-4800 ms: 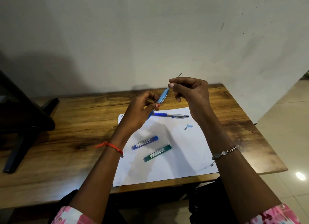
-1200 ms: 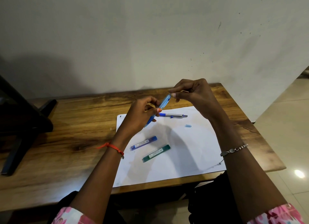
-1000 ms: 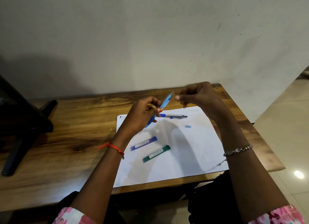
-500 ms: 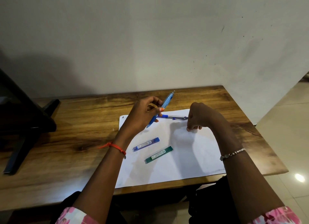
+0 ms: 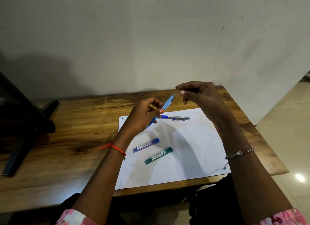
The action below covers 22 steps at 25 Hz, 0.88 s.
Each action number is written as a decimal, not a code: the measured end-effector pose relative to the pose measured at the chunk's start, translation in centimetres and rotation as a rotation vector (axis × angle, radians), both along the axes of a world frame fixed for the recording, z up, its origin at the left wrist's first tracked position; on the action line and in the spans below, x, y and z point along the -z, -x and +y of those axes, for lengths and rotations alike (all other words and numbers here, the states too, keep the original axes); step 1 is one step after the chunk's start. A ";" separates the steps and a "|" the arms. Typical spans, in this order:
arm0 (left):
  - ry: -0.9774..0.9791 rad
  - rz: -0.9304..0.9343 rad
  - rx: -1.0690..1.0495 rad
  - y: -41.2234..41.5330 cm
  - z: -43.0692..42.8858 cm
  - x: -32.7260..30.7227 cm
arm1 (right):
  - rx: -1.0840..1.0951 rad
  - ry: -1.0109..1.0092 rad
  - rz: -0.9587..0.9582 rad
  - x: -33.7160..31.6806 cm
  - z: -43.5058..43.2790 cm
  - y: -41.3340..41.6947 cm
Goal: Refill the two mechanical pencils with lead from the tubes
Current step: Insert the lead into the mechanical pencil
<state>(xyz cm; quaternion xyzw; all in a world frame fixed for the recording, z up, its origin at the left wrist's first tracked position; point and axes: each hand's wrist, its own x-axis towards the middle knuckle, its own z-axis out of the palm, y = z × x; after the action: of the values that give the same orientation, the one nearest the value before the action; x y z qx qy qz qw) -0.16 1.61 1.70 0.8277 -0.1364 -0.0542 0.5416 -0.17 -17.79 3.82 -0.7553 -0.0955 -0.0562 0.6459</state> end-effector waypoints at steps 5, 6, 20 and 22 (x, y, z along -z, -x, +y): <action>0.007 0.006 0.008 0.0 0.0 0.1 | 0.026 0.023 -0.003 -0.2 0.1 0.1; 0.005 0.007 0.010 0.0 0.1 0.1 | 0.036 0.036 -0.002 -0.2 0.1 0.1; 0.030 0.011 0.021 0.2 0.0 0.3 | 0.014 0.129 -0.100 0.2 0.7 -0.1; 0.062 0.015 0.013 0.2 -0.1 0.3 | -0.004 0.075 -0.102 0.3 0.8 -0.2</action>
<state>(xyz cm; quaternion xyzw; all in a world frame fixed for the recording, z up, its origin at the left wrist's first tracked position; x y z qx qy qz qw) -0.40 1.56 1.38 0.8093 -0.1391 -0.0596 0.5676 0.05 -17.00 3.55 -0.7750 -0.1316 -0.0896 0.6115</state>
